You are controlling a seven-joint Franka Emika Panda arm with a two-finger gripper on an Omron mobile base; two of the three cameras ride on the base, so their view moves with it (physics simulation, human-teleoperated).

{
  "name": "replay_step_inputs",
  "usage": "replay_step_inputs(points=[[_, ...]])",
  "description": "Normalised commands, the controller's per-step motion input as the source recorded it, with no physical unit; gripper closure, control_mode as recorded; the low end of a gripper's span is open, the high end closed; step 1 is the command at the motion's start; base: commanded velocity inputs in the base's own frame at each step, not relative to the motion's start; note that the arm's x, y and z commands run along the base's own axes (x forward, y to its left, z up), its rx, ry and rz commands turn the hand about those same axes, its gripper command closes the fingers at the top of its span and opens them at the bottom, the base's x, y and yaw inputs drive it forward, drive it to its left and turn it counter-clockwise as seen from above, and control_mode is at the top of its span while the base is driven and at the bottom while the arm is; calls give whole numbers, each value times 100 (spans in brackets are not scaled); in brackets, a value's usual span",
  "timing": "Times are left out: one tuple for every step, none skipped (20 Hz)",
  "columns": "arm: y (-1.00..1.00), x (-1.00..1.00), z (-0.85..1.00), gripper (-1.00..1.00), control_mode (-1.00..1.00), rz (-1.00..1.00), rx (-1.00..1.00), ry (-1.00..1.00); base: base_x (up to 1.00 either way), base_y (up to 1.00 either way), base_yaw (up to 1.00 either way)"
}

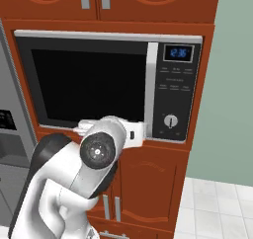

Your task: The microwave is finished heating the chicken drumstick and potato. Take the bowl containing the food and place it on the dining counter.

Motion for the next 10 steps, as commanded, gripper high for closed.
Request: replay_step_inputs(points=[[-95, 0, 11, -100, -100, 0, 7, -39, 0, 0, 0], [-84, 1, 3, -100, -100, 0, 3, -41, 0, 0, 0], [-79, 5, 0, -100, -100, 0, 2, -42, 0, 0, 0], [-63, 14, 0, -100, -100, 0, 1, -42, 0, 0, 0], [-51, 22, 0, -100, -100, 0, 0, -43, 0, 0, 0], [-43, 34, 0, -100, -100, 0, 0, -41, 0, 0, 0], [-35, 42, 0, -100, -100, 0, 0, -37, 0, 0, 0], [-34, 51, 0, -100, -100, 0, 0, -34, 0, 0, 0], [-26, 61, 0, -100, -100, 0, 0, -29, 0, 0, 0], [-16, 66, 0, -100, -100, 0, 1, -18, 0, 0, 0]])
